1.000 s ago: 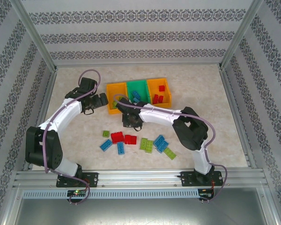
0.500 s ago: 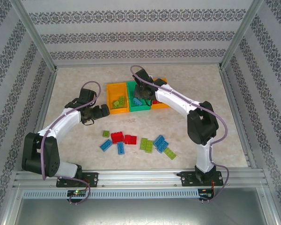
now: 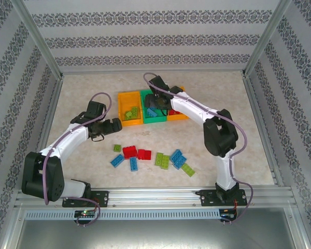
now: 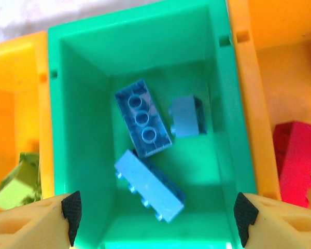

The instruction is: Sort the legos into containers by color

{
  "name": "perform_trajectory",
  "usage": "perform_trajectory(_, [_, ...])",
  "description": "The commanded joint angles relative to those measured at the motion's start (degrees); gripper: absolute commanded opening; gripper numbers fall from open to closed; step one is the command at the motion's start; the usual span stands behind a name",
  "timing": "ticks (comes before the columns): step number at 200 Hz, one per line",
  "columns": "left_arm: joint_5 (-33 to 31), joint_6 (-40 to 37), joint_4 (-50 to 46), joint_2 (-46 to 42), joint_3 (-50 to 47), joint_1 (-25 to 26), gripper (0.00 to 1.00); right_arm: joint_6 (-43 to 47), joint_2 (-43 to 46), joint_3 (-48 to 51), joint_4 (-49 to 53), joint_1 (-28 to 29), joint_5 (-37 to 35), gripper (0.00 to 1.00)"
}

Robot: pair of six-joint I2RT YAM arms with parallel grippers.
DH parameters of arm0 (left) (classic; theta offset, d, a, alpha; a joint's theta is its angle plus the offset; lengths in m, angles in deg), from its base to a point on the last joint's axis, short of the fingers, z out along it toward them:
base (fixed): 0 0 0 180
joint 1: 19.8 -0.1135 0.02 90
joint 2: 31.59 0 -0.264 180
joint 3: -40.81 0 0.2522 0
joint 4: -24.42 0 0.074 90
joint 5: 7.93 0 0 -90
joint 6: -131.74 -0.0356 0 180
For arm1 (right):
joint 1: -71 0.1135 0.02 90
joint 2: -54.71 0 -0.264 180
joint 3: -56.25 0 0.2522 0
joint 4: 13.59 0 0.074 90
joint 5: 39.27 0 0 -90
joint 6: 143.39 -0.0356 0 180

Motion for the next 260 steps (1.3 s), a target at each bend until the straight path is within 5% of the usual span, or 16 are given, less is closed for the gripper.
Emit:
perform_trajectory(1, [0.2, -0.4, 0.6, -1.6, -1.6, 1.7, 1.0, 4.2, 8.6, 5.9, -0.1, 1.6, -2.0, 0.82])
perform_trajectory(82, [0.2, 2.8, -3.1, -4.5, -9.0, 7.7, 0.97, 2.0, 28.1, 34.0, -1.4, -3.6, -6.3, 0.88])
perform_trajectory(168, [-3.4, 6.8, -2.7, -7.6, -14.6, 10.0, 0.92, 0.7, 27.8, 35.5, -2.1, -5.2, -4.5, 0.89])
perform_trajectory(260, [-3.3, 4.8, 0.9, 1.1, -11.1, 10.0, 0.77, 0.2, 30.4, 37.9, -1.2, -4.5, -4.6, 0.89])
